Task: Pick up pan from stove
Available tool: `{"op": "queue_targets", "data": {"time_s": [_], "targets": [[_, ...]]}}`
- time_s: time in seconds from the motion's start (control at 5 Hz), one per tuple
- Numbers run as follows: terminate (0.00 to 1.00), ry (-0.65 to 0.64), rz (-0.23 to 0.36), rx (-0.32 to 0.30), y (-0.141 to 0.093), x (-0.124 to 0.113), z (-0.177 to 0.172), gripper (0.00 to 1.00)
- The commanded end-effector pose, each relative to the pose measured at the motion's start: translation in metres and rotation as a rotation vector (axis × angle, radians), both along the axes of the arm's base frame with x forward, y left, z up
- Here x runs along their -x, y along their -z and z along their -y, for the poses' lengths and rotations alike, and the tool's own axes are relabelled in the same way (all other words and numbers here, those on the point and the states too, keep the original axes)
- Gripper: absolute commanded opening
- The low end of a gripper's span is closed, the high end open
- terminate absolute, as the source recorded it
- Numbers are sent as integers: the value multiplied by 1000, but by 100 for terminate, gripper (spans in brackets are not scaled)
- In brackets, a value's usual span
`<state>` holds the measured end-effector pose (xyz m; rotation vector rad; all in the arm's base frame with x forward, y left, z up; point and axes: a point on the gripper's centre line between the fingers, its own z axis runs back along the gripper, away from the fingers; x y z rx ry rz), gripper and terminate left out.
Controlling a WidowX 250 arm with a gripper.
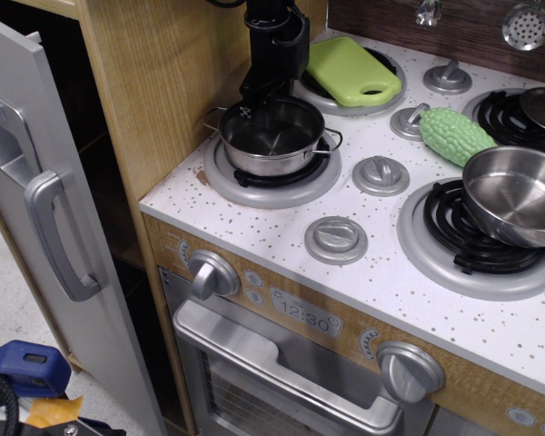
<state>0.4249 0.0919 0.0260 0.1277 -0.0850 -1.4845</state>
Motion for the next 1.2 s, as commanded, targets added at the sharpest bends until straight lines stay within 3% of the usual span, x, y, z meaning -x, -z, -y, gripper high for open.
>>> {"op": "queue_targets", "data": {"time_s": [0.0, 0.4, 0.8, 1.0], "targets": [[0, -1, 49, -25, -22, -9, -7, 0], [0, -93, 73, -95, -48, -15, 11, 0], [0, -131, 56, -163, -85, -13, 27, 0], [0, -115, 21, -171, -102, -9, 26, 0]]}}
